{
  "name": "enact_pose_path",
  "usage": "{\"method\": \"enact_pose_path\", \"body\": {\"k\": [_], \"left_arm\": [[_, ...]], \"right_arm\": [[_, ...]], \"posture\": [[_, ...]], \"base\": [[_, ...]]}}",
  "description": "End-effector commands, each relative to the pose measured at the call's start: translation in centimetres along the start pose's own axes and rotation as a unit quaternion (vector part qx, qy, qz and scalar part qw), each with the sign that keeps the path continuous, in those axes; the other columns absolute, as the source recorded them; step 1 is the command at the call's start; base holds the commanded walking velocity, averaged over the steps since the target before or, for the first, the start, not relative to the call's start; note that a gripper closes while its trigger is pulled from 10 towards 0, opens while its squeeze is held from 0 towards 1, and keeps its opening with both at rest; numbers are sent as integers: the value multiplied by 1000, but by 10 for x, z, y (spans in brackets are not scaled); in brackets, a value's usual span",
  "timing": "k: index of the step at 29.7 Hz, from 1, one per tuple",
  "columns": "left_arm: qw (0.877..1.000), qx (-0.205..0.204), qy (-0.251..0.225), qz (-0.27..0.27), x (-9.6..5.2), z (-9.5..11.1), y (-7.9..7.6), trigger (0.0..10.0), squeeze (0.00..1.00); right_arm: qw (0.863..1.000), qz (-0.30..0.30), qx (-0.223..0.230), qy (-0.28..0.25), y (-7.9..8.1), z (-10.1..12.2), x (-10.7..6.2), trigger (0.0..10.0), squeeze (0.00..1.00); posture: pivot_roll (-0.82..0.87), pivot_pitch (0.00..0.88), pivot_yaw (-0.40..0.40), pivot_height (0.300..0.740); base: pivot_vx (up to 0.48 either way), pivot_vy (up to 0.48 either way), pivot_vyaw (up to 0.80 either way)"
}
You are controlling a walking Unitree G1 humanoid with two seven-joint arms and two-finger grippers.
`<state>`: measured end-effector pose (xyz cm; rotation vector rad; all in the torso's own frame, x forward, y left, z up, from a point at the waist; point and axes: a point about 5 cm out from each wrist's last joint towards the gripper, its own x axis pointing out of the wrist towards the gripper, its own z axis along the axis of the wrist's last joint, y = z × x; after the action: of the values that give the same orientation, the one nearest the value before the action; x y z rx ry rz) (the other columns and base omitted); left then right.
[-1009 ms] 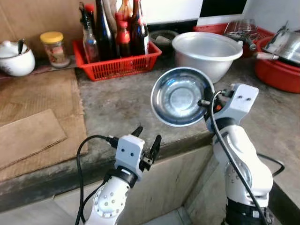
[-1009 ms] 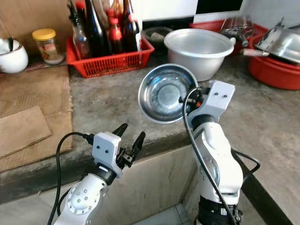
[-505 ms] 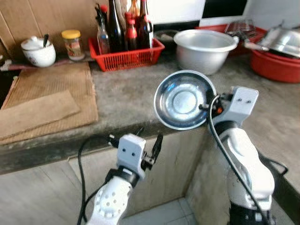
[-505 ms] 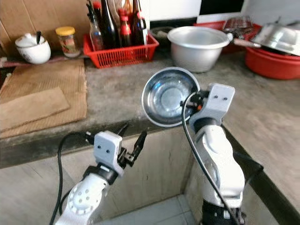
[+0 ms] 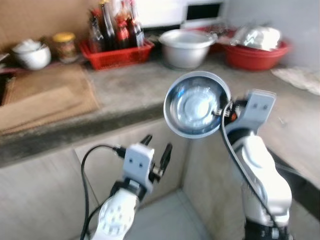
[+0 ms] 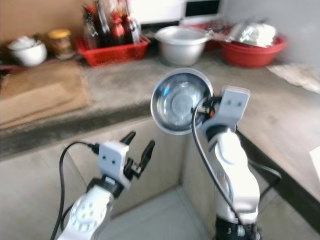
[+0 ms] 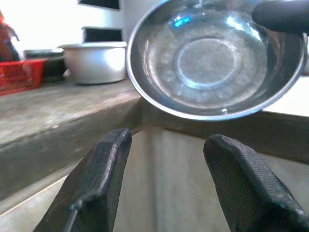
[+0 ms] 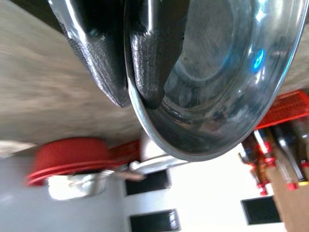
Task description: Kitchen organization
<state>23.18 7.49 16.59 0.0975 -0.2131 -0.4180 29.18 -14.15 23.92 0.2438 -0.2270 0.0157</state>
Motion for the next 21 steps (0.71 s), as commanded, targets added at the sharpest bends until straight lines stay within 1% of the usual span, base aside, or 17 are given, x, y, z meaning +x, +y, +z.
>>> {"method": "enact_pose_path", "body": {"k": [1,7,13,21], "left_arm": [[1000,-3,0,-3,-1,1,-2,10000,0],[1000,-4,-1,-3,-1,0,-3,10000,0],[1000,-5,-1,-3,-1,0,-2,10000,0],[1000,8,-7,2,1,2,1,10000,0]], "right_arm": [[1000,2,-3,-11,2,4,0,10000,0],[1000,-5,-9,-14,-1,5,1,10000,0],[1000,-7,-12,-15,-1,5,0,10000,0],[1000,-10,-21,-14,-3,3,-2,10000,0]], "posture": [[152,75,-40,740],[152,71,-38,740],[150,66,-38,740],[147,57,-34,740]], "base": [[-296,0,-800],[-284,0,-792],[0,0,-788],[0,0,-788]]}}
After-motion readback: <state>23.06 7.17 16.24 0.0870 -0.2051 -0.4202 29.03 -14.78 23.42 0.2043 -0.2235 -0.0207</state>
